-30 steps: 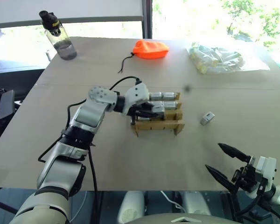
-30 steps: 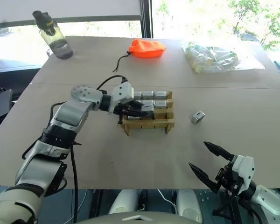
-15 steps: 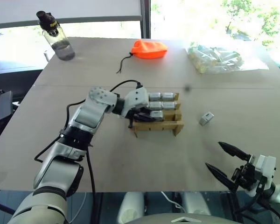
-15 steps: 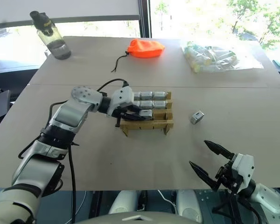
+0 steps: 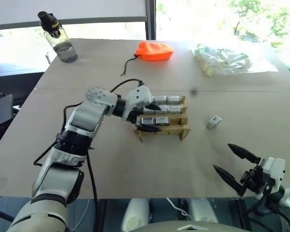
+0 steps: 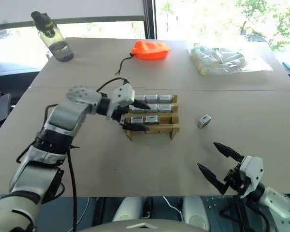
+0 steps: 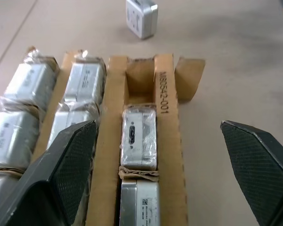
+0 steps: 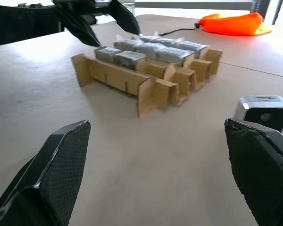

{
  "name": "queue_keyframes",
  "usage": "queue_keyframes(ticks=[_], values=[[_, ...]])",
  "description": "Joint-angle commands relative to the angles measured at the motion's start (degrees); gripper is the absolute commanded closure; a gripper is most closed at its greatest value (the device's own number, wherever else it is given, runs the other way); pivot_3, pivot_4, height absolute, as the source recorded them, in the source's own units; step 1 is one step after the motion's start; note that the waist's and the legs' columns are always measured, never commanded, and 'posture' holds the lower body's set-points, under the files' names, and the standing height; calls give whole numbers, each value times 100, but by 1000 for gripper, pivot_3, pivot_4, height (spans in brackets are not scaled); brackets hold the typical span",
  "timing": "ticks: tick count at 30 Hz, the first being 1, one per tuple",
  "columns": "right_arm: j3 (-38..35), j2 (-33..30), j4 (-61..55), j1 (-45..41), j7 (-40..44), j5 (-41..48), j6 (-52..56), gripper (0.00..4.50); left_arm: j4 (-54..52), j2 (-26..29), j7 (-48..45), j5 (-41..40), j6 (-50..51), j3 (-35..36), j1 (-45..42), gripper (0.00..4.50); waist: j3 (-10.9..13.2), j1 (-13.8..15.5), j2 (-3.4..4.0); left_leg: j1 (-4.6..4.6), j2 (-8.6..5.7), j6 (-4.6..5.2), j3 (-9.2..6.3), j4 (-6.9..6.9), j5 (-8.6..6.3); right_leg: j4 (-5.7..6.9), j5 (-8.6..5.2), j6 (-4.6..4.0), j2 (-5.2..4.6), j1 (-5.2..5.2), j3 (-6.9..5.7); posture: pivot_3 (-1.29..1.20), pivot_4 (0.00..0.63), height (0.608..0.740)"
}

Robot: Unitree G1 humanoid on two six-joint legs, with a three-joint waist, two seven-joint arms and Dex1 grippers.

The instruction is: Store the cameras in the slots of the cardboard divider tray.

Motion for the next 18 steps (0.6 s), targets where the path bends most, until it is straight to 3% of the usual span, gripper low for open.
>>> queue_keyframes(ticks=[1, 4, 10, 14, 18], values=[[-190, 68, -247, -323, -714, 47, 415, 0, -1022, 208, 90, -913, 516, 840, 398, 129, 0, -8, 0, -1, 1, 0, -1, 0, 0, 0, 0, 0, 0, 0, 0, 0, 150, 726], [-342, -224, -207, -720, -778, 78, 689, 0, -1833, 550, 169, -1538, 1059, 1391, 1013, 129, 1, -38, 1, 1, 5, -1, 4, 1, 1, 4, 0, 0, -3, -2, 8, 0, 150, 726], [-322, -2029, 1116, -1706, 995, -278, 657, 0, -2849, 832, 899, -2395, 1706, 2360, 1961, 129, -2, 29, -7, 6, -2, 0, -1, 4, 0, 1, 0, 0, -7, 8, 1, 0, 150, 726], [73, -2809, 2409, -3130, 2060, -580, 618, 0, -3382, 1046, 1266, -2433, 1678, 2800, 2780, 129, -3, -21, -5, 16, -1, 1, -2, 10, 0, 1, 0, -1, -5, 20, 2, 0, 150, 726], [832, -3112, 3833, -4637, 3007, -1349, -12, 0, -3838, 997, 1657, -2410, 1443, 3122, 3476, 129, 6, -81, 3, 30, 3, 1, 9, 8, -1, 0, 0, -2, 0, 24, 9, 0, 150, 726]])
